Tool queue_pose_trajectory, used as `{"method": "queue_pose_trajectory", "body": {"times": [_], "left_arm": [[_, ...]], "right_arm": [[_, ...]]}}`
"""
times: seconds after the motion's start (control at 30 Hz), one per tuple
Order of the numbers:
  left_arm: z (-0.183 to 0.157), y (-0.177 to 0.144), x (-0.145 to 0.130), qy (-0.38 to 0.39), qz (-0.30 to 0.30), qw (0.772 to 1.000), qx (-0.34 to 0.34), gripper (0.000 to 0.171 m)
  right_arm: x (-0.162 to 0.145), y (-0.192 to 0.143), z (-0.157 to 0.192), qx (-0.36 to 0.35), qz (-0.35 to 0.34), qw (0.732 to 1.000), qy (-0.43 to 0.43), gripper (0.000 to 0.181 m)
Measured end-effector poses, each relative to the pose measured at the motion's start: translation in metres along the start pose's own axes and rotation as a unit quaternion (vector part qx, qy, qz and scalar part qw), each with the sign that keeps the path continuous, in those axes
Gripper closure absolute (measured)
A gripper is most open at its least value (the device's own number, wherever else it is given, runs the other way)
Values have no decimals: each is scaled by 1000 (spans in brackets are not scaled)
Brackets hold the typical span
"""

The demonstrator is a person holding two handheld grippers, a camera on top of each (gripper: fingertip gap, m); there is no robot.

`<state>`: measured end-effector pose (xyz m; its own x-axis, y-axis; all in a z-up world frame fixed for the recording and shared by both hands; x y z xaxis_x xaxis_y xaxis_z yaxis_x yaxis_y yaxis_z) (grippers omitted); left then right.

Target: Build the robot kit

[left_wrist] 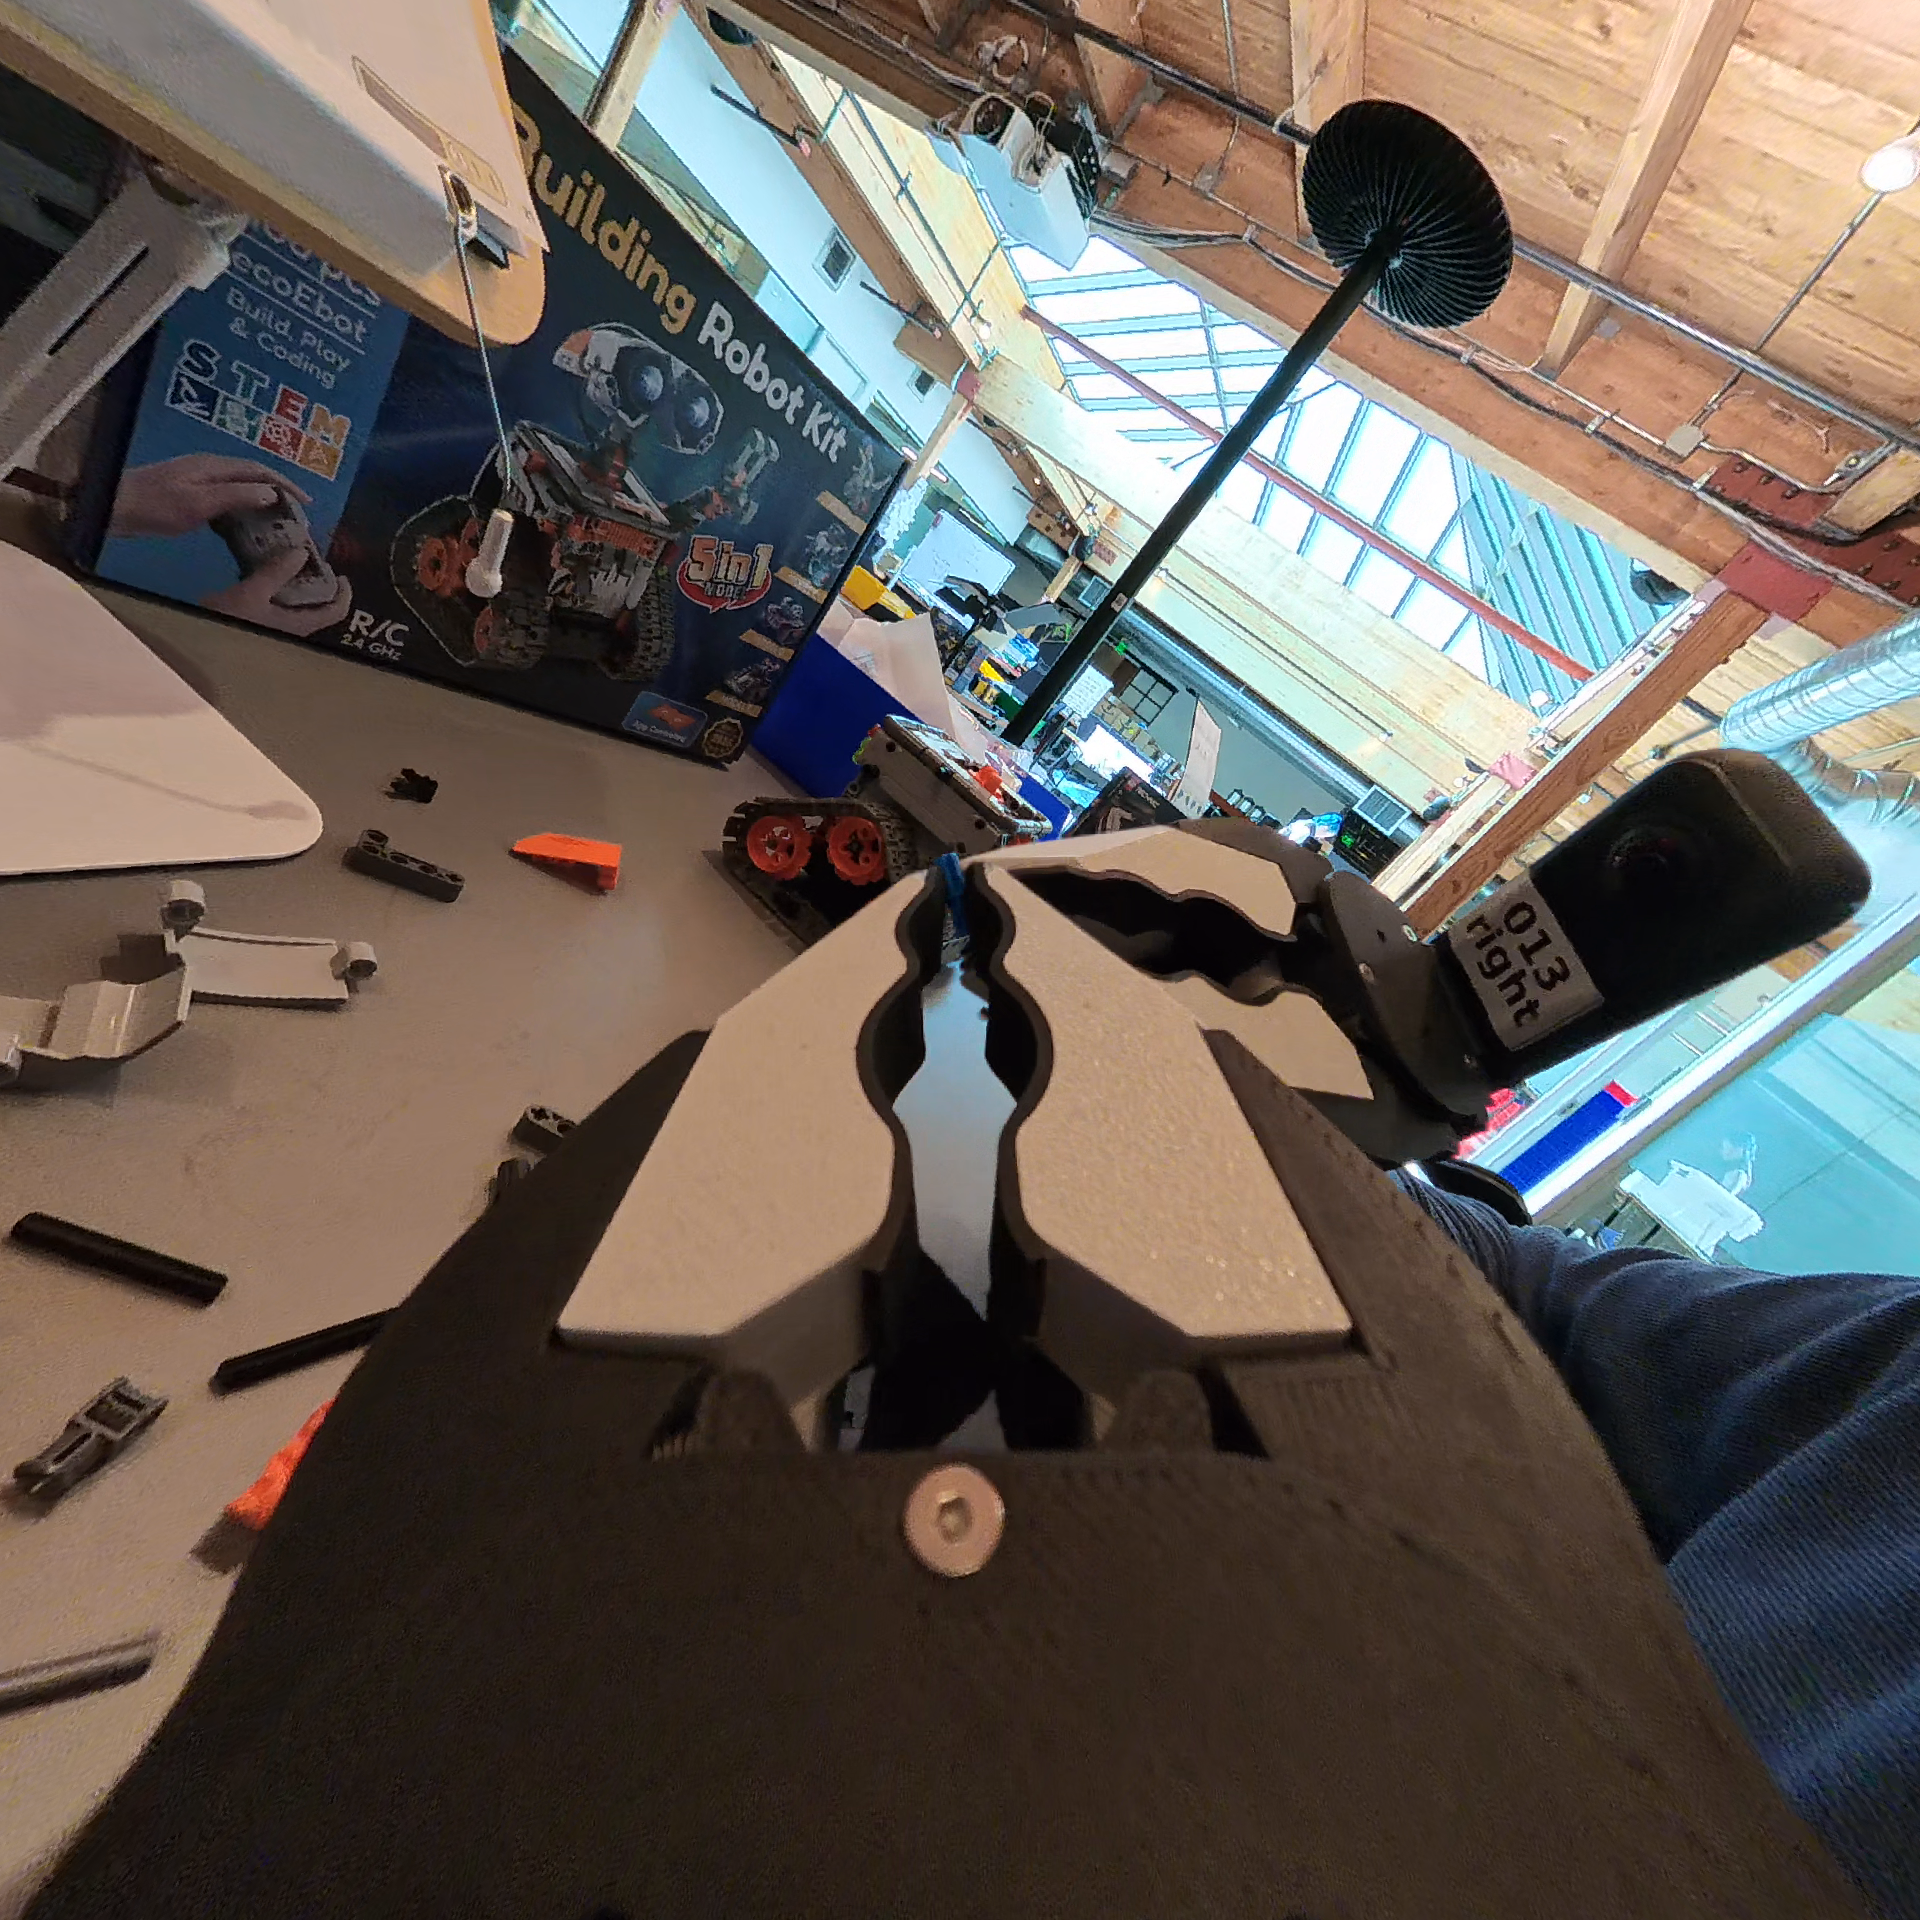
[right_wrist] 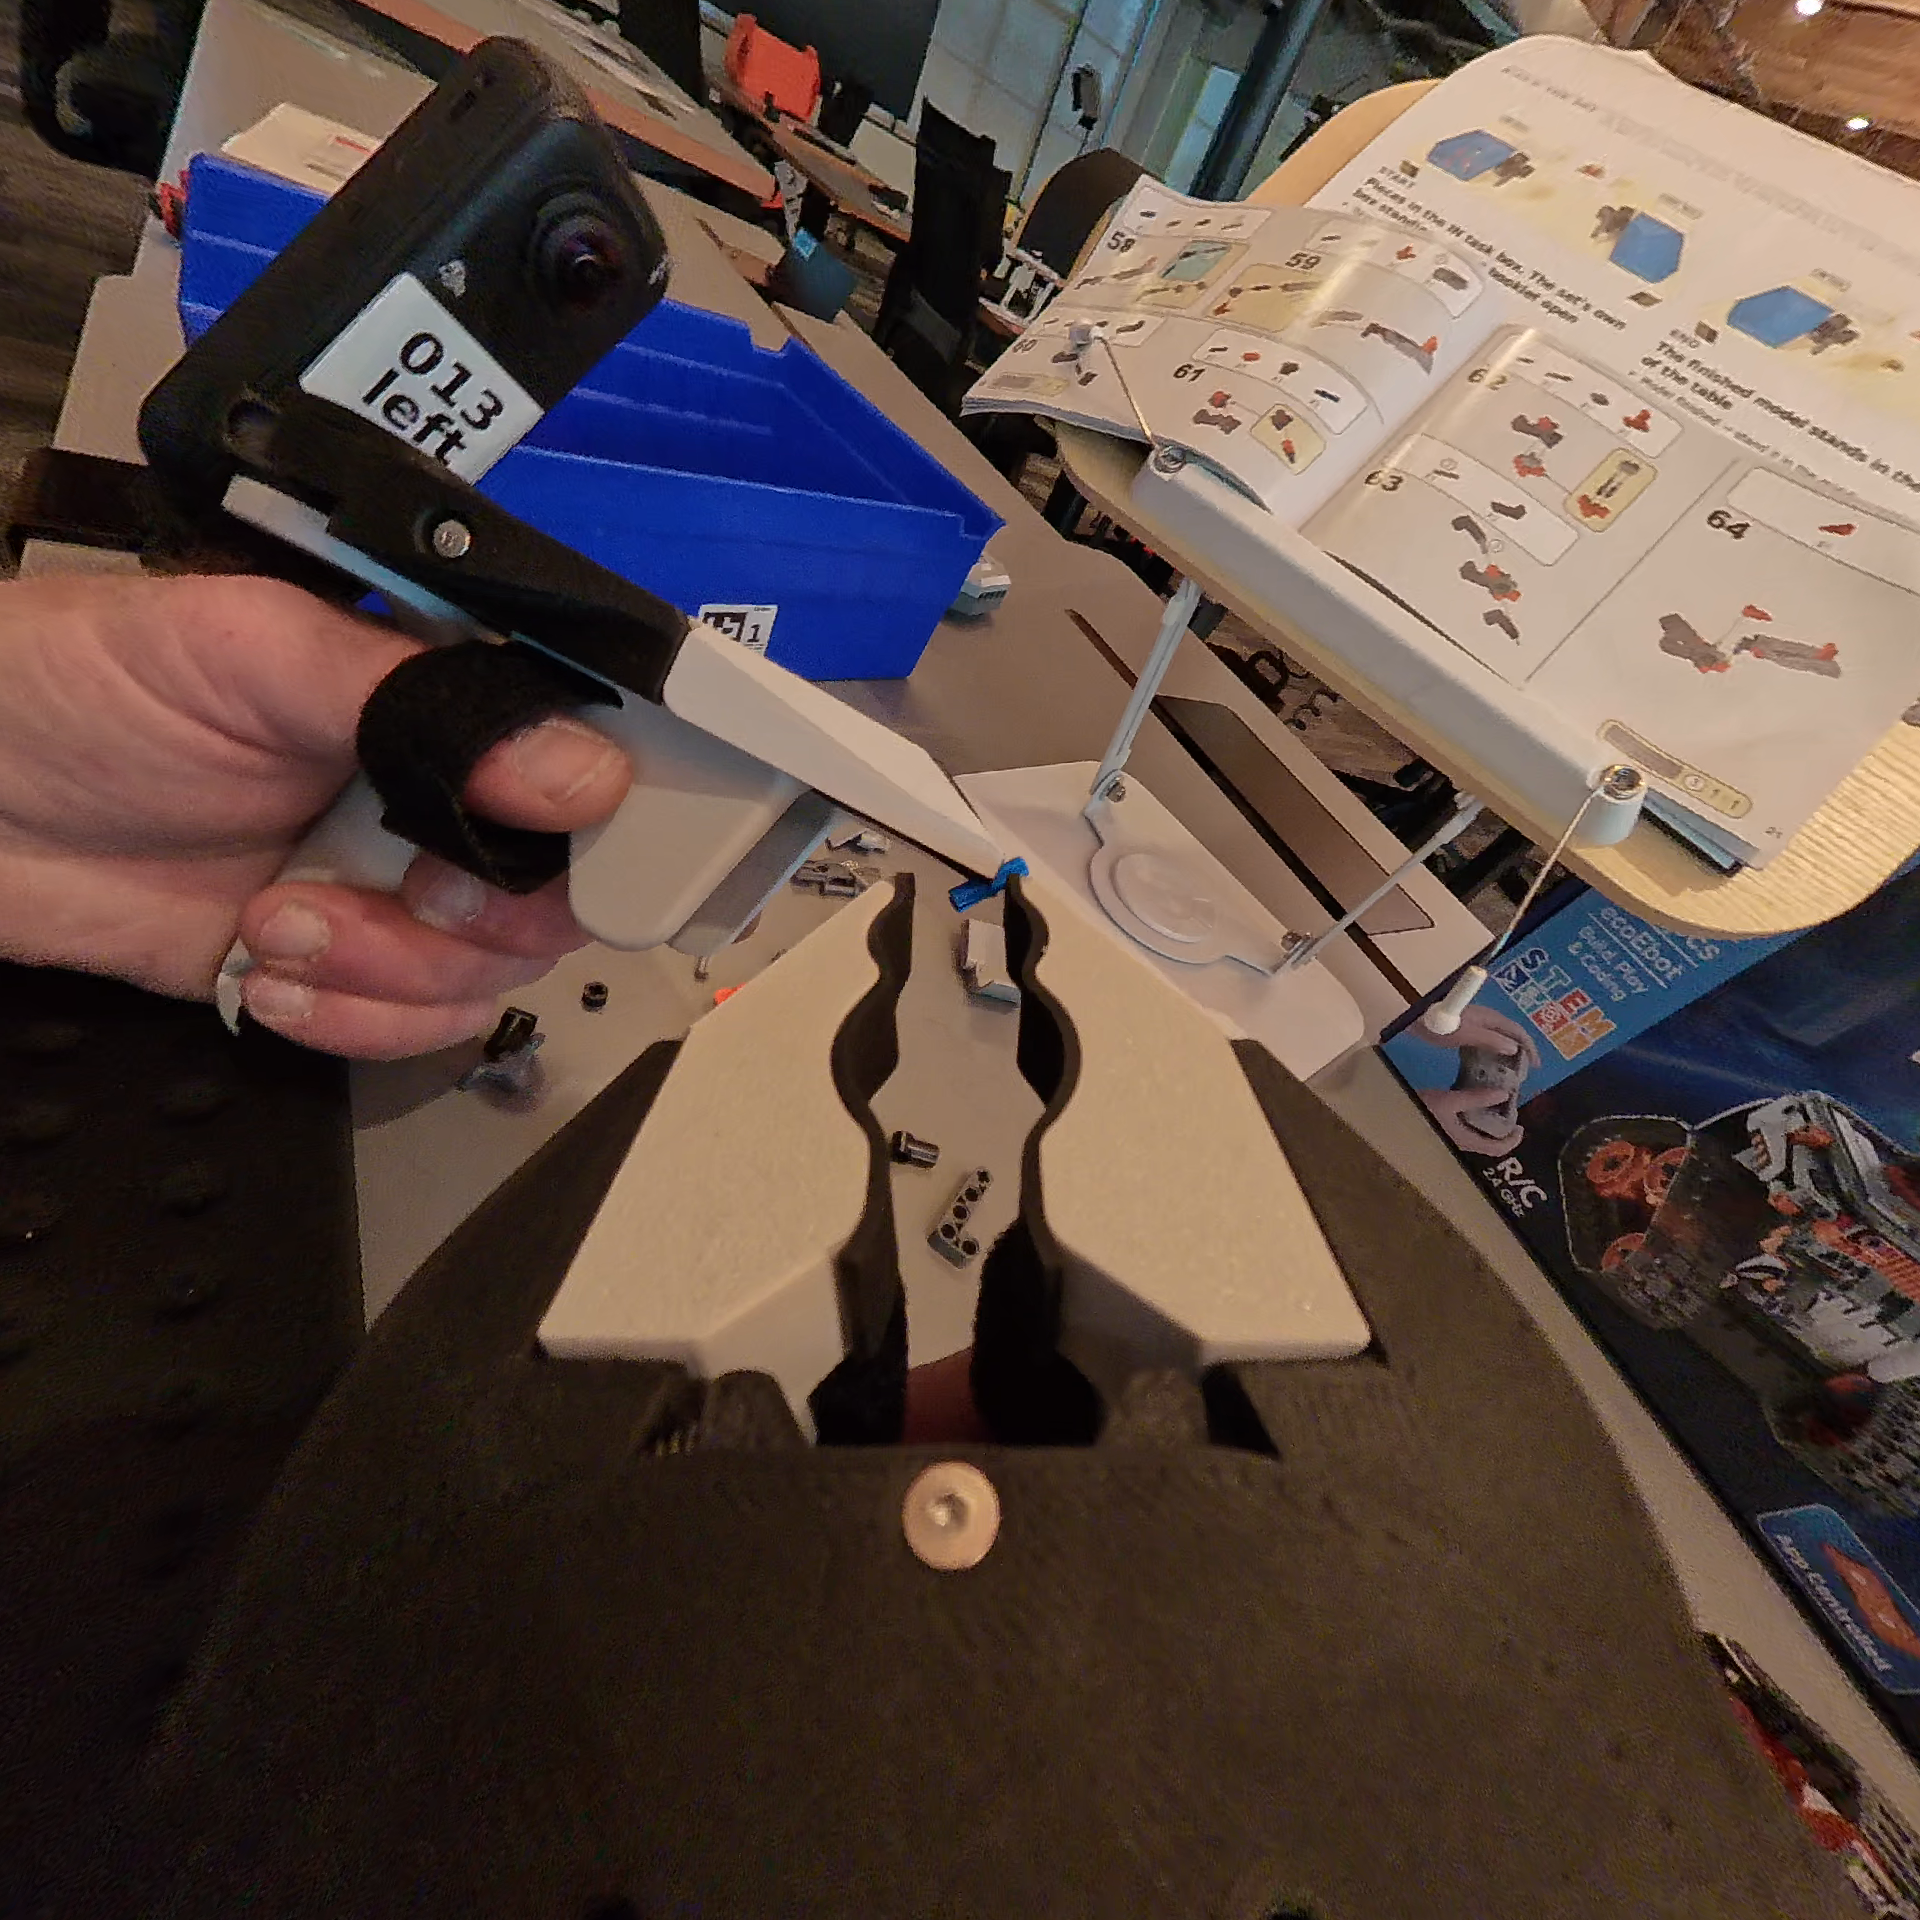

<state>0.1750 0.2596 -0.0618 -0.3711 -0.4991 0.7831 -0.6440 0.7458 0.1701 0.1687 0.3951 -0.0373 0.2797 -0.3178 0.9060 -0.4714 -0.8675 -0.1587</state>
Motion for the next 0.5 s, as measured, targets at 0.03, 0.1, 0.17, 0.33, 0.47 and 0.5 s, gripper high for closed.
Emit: {"method": "queue_pose_trajectory", "body": {"times": [0.03,0.1,0.17,0.33,0.47,0.5], "left_arm": [[0,1,0,-3,-3,1000,0,170],[-1,3,-2,-10,-6,1000,-4,170],[-1,4,-4,-17,-11,1000,0,170],[-1,6,-5,-28,-12,1000,-7,169],[0,5,-5,-29,-1,1000,-9,168],[0,5,-4,-26,6,1000,-8,168]], "right_arm": [[0,0,-1,-4,2,1000,4,167],[-1,0,-3,-9,2,1000,18,171],[-3,0,-4,-15,3,1000,20,172],[-4,-2,-5,-16,-2,1000,9,176],[-5,-2,-6,-17,6,1000,2,179],[-5,-3,-6,-13,8,1000,7,180]]}}
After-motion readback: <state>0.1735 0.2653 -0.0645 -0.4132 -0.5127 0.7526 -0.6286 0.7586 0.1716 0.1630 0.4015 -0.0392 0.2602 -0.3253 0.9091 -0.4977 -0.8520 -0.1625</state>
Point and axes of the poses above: each gripper's, where its closed fingertips meet, y out along the fingers, x out of its top, z = x × y across the jaws, the point moved 9 cm from there along -y, back along the fingers, and after that the axes turned 2 degrees about -z, right-handed, at the moved point
